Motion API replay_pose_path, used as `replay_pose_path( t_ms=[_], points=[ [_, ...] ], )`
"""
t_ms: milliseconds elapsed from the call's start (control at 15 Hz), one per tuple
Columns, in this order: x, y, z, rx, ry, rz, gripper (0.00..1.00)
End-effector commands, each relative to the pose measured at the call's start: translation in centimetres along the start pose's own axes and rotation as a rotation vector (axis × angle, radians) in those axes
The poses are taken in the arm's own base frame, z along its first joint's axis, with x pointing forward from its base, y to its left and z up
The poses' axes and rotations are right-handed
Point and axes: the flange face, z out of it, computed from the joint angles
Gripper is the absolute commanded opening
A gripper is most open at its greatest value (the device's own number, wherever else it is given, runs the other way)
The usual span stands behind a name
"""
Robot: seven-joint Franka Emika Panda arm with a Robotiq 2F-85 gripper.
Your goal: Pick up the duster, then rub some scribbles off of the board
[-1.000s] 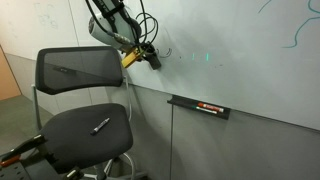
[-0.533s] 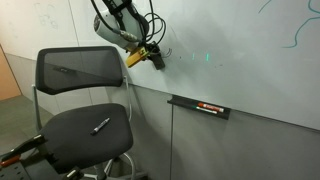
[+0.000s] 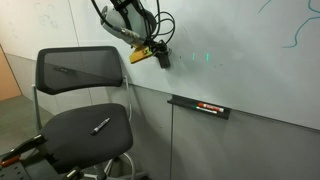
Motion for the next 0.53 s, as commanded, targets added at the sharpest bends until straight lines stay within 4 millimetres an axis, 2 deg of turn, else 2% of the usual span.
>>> replay_pose_path(
  t_ms=[0,200,467],
  points=[
    [3.87,3.54,2.57,-0.098,0.060,0.121,0.32],
    [4.18,3.64,3.18,-0.117,0.040,0.182,0.32],
    [4.81,3.31,2.79,-0.148,0.015,0.216,0.32]
  ],
)
